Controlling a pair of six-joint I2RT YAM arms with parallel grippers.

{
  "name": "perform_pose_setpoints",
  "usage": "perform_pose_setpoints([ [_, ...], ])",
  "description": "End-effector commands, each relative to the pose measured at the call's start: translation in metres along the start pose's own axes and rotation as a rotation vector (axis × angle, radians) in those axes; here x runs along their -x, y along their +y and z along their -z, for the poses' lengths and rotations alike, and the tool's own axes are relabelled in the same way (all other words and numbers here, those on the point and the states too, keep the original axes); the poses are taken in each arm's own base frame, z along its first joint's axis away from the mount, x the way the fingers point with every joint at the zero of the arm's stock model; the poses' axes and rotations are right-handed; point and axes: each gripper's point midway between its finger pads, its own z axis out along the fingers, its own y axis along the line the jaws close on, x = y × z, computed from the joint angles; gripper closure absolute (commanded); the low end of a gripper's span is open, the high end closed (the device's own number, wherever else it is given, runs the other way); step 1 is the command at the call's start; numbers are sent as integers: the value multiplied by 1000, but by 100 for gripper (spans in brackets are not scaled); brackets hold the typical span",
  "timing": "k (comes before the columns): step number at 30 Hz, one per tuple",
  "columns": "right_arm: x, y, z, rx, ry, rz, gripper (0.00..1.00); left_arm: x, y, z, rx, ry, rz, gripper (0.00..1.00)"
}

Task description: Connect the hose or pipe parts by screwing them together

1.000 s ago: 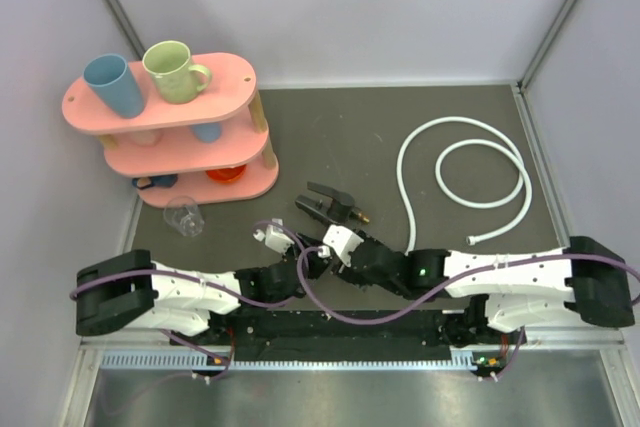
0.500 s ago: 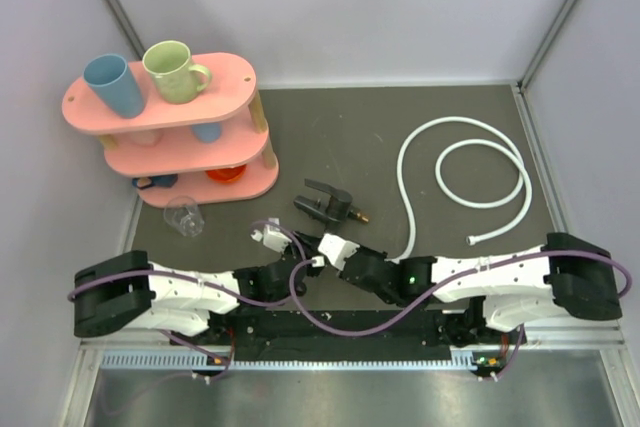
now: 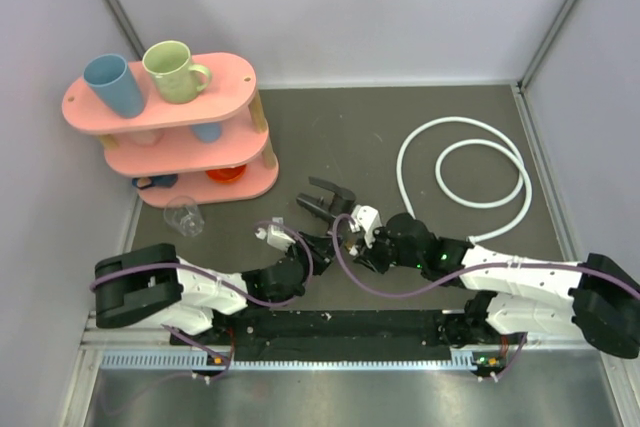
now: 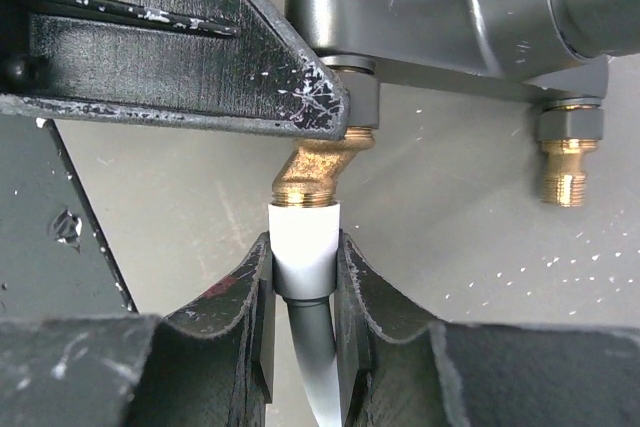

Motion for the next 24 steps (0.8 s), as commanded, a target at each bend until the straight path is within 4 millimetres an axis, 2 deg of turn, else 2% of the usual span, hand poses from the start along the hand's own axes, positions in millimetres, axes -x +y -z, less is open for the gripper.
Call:
perform_pose_setpoints([
  [1, 27, -30, -5, -113, -88, -27, 100, -9, -30, 7, -97, 55, -60, 59],
  [2, 25, -30, -6, -115, -80, -29, 100, -9, -21, 7, -57, 57, -91, 50],
  [3, 23, -32, -7, -121, -71, -35, 100, -9, -26, 6, -56, 54, -90, 38],
  [5, 18, -33, -10, -124, -50, -46, 100, -7, -26, 7, -24, 51, -118, 29],
  [6, 16, -39, -10, -152, -39, -48, 100, -6, -25, 7, -11, 50, -124, 19],
  [7, 15, -43, -10, -173, -29, -51, 100, -4, -28, 8, -11, 47, -119, 13],
  [8, 12, -45, -12, -181, -13, -53, 100, -3, -32, 9, -7, 46, -111, 10],
  [9, 13, -48, -12, -189, -10, -59, 100, -3, -24, 10, 25, 48, -131, 6],
  [11, 5, -52, -18, -204, 31, -62, 100, -2, -33, 12, 16, 59, -140, 4],
  [12, 7, -54, -20, -211, 41, -62, 100, -2, -26, 14, 46, 63, -166, 4],
  [14, 1, -57, -23, -231, 70, -90, 99, 2, -35, 15, 42, 54, -179, 4],
  [15, -2, -57, -26, -234, 83, -93, 95, 4, -34, 16, 48, 50, -193, 4],
  [18, -3, -54, -27, -221, 87, -109, 75, 12, -27, 19, 92, 25, -225, 4],
  [19, -1, -52, -27, -210, 89, -111, 60, 17, -24, 20, 105, 10, -232, 4],
  [21, -2, -52, -23, -212, 106, -120, 47, 26, -18, 21, 120, -30, -234, 4],
  [22, 4, -52, -19, -214, 88, -121, 39, 31, -21, 23, 107, -46, -229, 4],
  [24, 1, -53, -10, -234, 107, -131, 31, 42, -25, 27, 88, -84, -252, 4],
])
